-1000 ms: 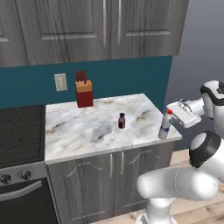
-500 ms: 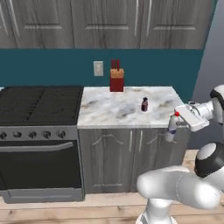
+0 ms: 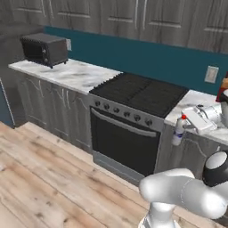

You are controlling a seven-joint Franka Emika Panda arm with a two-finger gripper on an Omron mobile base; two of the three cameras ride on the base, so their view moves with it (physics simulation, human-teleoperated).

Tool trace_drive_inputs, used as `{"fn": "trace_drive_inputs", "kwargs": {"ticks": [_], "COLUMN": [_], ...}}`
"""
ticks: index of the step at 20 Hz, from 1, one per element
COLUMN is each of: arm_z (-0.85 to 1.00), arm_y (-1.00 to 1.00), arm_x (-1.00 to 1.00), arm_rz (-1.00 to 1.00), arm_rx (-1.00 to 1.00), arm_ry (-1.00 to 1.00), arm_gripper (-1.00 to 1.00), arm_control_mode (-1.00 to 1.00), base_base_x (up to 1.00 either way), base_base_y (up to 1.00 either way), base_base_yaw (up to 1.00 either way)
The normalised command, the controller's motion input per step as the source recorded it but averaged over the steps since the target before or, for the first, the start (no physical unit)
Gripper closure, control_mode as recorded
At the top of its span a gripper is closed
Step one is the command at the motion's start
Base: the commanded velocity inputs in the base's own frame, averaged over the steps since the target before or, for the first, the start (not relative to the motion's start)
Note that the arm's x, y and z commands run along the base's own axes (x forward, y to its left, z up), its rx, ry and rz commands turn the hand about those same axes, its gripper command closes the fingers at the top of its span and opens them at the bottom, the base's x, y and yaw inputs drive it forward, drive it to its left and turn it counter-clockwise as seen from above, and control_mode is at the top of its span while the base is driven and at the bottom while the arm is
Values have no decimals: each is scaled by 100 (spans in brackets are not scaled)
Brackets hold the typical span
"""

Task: Place the drinks on the dining counter in a tight cluster.

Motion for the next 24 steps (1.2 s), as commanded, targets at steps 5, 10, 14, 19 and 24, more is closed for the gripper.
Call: {"fn": "trace_drive_inputs", "kwargs": {"ticks": [5,10,14,19,24], "arm_z": [0,0,0,0,0], "arm_y": [0,0,0,0,0], "arm_x": [0,0,0,0,0], "arm_rz": [0,0,0,0,0], "arm_rx": [0,0,0,0,0], "arm_ry": [0,0,0,0,0], "arm_gripper": [100,100,100,100,100], "arm_control_mode": [100,100,100,100,100], "base_base_x": [7,14,18,42,41], "base_base_y": [18,2,0,0,0], "base_base_yaw": [85,66,71,78,87]}}
